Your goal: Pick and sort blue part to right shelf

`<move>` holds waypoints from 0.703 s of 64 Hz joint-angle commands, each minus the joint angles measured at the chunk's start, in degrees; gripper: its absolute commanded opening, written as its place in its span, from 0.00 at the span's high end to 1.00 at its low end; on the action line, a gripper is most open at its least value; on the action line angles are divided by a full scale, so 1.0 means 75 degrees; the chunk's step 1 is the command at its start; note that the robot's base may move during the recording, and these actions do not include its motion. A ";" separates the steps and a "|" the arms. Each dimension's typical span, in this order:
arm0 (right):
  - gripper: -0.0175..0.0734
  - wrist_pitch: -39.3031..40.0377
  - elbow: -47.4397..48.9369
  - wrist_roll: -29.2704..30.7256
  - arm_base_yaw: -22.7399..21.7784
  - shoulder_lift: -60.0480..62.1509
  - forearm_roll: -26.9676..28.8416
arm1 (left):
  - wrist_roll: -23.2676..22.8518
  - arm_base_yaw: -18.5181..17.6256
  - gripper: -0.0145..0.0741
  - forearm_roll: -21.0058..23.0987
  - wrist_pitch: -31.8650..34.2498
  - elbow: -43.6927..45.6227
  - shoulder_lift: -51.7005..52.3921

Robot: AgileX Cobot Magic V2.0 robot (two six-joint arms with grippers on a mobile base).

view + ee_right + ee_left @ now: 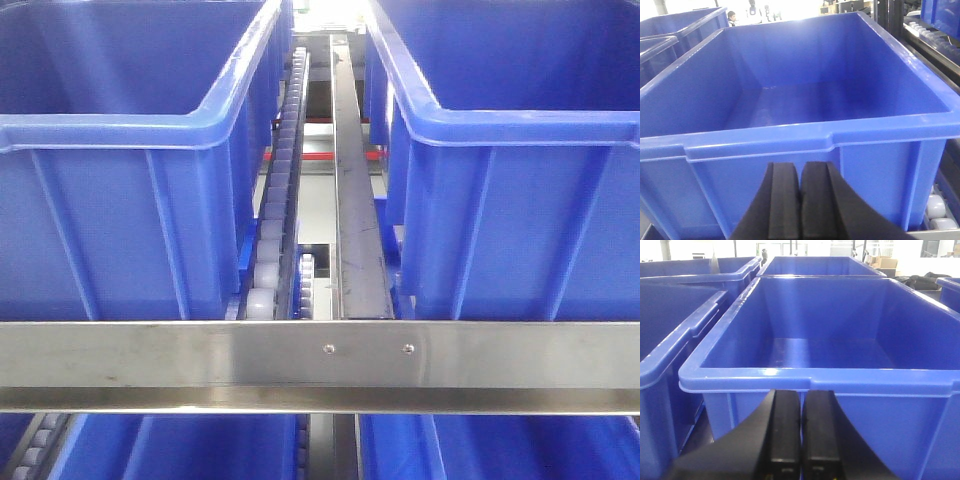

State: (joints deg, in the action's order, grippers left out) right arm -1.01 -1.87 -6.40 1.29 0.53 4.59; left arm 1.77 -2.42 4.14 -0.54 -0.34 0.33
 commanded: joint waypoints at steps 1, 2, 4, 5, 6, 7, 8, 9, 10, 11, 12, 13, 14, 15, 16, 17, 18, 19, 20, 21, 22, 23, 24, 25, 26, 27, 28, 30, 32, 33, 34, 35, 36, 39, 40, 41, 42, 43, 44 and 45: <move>0.75 0.0685 0.0177 0.0006 -0.0035 0.0168 -0.0077 | -0.0098 -0.0045 0.70 -0.0019 0.0582 -0.0187 0.0180; 0.75 0.0685 0.0177 0.0006 -0.0035 0.0168 -0.0077 | -0.0098 -0.0045 0.70 -0.0019 0.0582 -0.0187 0.0180; 0.75 0.0685 0.0177 0.0006 -0.0035 0.0168 -0.0077 | -0.0098 -0.0045 0.70 -0.0019 0.0582 -0.0187 0.0180; 0.75 0.0685 0.0177 0.0006 -0.0035 0.0168 -0.0077 | -0.0098 -0.0045 0.70 -0.0019 0.0582 -0.0187 0.0180; 0.75 0.0685 0.0177 0.0006 -0.0035 0.0168 -0.0077 | -0.0098 -0.0045 0.70 -0.0019 0.0582 -0.0187 0.0180; 0.75 0.0685 0.0177 0.0006 -0.0035 0.0168 -0.0077 | -0.0098 -0.0045 0.70 -0.0019 0.0582 -0.0187 0.0180; 0.75 0.0685 0.0177 0.0006 -0.0035 0.0168 -0.0077 | -0.0098 -0.0045 0.70 -0.0019 0.0582 -0.0187 0.0180; 0.75 0.0685 0.0177 0.0006 -0.0035 0.0168 -0.0077 | -0.0098 -0.0045 0.70 -0.0019 0.0582 -0.0187 0.0180; 0.75 0.0685 0.0177 0.0006 -0.0035 0.0168 -0.0077 | -0.0098 -0.0045 0.70 -0.0019 0.0582 -0.0187 0.0180; 0.75 0.0685 0.0177 0.0006 -0.0035 0.0168 -0.0077 | -0.0098 -0.0045 0.70 -0.0019 0.0582 -0.0187 0.0180; 0.75 0.0685 0.0177 0.0006 -0.0035 0.0168 -0.0077 | -0.0098 -0.0045 0.70 -0.0019 0.0582 -0.0187 0.0180; 0.75 0.0685 0.0177 0.0006 -0.0035 0.0168 -0.0077 | -0.0098 -0.0045 0.70 -0.0019 0.0582 -0.0187 0.0180; 0.75 0.0685 0.0177 0.0006 -0.0035 0.0168 -0.0077 | -0.0098 -0.0045 0.70 -0.0019 0.0582 -0.0187 0.0180; 0.75 0.0685 0.0177 0.0006 -0.0035 0.0168 -0.0077 | -0.0098 -0.0045 0.70 -0.0019 0.0582 -0.0187 0.0180; 0.75 0.0685 0.0177 0.0006 -0.0035 0.0168 -0.0077 | -0.0098 -0.0045 0.70 -0.0019 0.0582 -0.0187 0.0180; 0.75 0.0685 0.0177 0.0006 -0.0035 0.0168 -0.0077 | -0.0098 -0.0045 0.70 -0.0019 0.0582 -0.0187 0.0180; 0.75 0.0685 0.0177 0.0006 -0.0035 0.0168 -0.0077 | -0.0098 -0.0045 0.70 -0.0019 0.0582 -0.0187 0.0180; 0.75 0.0685 0.0177 0.0006 -0.0035 0.0168 -0.0077 | -0.0098 -0.0045 0.70 -0.0019 0.0582 -0.0187 0.0180; 0.75 0.0685 0.0177 0.0006 -0.0035 0.0168 -0.0077 | -0.0098 -0.0045 0.70 -0.0019 0.0582 -0.0187 0.0180; 0.75 0.0685 0.0177 0.0006 -0.0035 0.0168 -0.0077 | -0.0098 -0.0045 0.70 -0.0019 0.0582 -0.0187 0.0180; 0.75 0.0685 0.0177 0.0006 -0.0035 0.0168 -0.0077 | -0.0098 -0.0045 0.70 -0.0019 0.0582 -0.0187 0.0180; 0.75 0.0685 0.0177 0.0006 -0.0035 0.0168 -0.0077 | -0.0098 -0.0045 0.70 -0.0019 0.0582 -0.0187 0.0180; 0.75 0.0685 0.0177 0.0006 -0.0035 0.0168 -0.0077 | -0.0098 -0.0045 0.70 -0.0019 0.0582 -0.0187 0.0180; 0.75 0.0685 0.0177 0.0006 -0.0035 0.0168 -0.0077 | -0.0098 -0.0045 0.70 -0.0019 0.0582 -0.0187 0.0180; 0.75 0.0685 0.0177 0.0006 -0.0035 0.0168 -0.0077 | -0.0098 -0.0045 0.70 -0.0019 0.0582 -0.0187 0.0180; 0.75 0.0685 0.0177 0.0006 -0.0035 0.0168 -0.0077 | -0.0098 -0.0045 0.70 -0.0019 0.0582 -0.0187 0.0180; 0.75 0.0685 0.0177 0.0006 -0.0035 0.0168 -0.0077 | -0.0098 -0.0045 0.70 -0.0019 0.0582 -0.0187 0.0180; 0.75 0.0685 0.0177 0.0006 -0.0035 0.0168 -0.0077 | -0.0098 -0.0045 0.70 -0.0019 0.0582 -0.0187 0.0180; 0.75 0.0685 0.0177 0.0006 -0.0035 0.0168 -0.0077 | -0.0098 -0.0045 0.70 -0.0019 0.0582 -0.0187 0.0180; 0.75 0.0685 0.0177 0.0006 -0.0035 0.0168 -0.0077 | -0.0098 -0.0045 0.70 -0.0019 0.0582 -0.0187 0.0180; 0.75 0.0685 0.0177 0.0006 -0.0035 0.0168 -0.0077 | -0.0098 -0.0045 0.70 -0.0019 0.0582 -0.0187 0.0180; 0.75 0.0685 0.0177 0.0006 -0.0035 0.0168 -0.0077 | -0.0098 -0.0045 0.70 -0.0019 0.0582 -0.0187 0.0180; 0.75 0.0685 0.0177 0.0006 -0.0035 0.0168 -0.0077 | -0.0098 -0.0045 0.70 -0.0019 0.0582 -0.0187 0.0180; 0.75 0.0685 0.0177 0.0006 -0.0035 0.0168 -0.0077 | -0.0098 -0.0045 0.70 -0.0019 0.0582 -0.0187 0.0180; 0.75 0.0685 0.0177 0.0006 -0.0035 0.0168 -0.0077 | -0.0098 -0.0045 0.70 -0.0019 0.0582 -0.0187 0.0180; 0.75 0.0685 0.0177 0.0006 -0.0035 0.0168 -0.0077 | -0.0098 -0.0045 0.70 -0.0019 0.0582 -0.0187 0.0180; 0.75 0.0685 0.0177 0.0006 -0.0035 0.0168 -0.0077 | -0.0098 -0.0045 0.70 -0.0019 0.0582 -0.0187 0.0180; 0.75 0.0685 0.0177 0.0006 -0.0035 0.0168 -0.0077 | -0.0098 -0.0045 0.70 -0.0019 0.0582 -0.0187 0.0180; 0.75 0.0685 0.0177 0.0006 -0.0035 0.0168 -0.0077 | -0.0098 -0.0045 0.70 -0.0019 0.0582 -0.0187 0.0180; 0.75 0.0685 0.0177 0.0006 -0.0035 0.0168 -0.0077 | -0.0098 -0.0045 0.70 -0.0019 0.0582 -0.0187 0.0180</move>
State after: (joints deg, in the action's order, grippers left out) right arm -1.01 -1.87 -6.40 1.29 0.53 4.59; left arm 1.68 -2.42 4.05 -0.76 -0.34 0.33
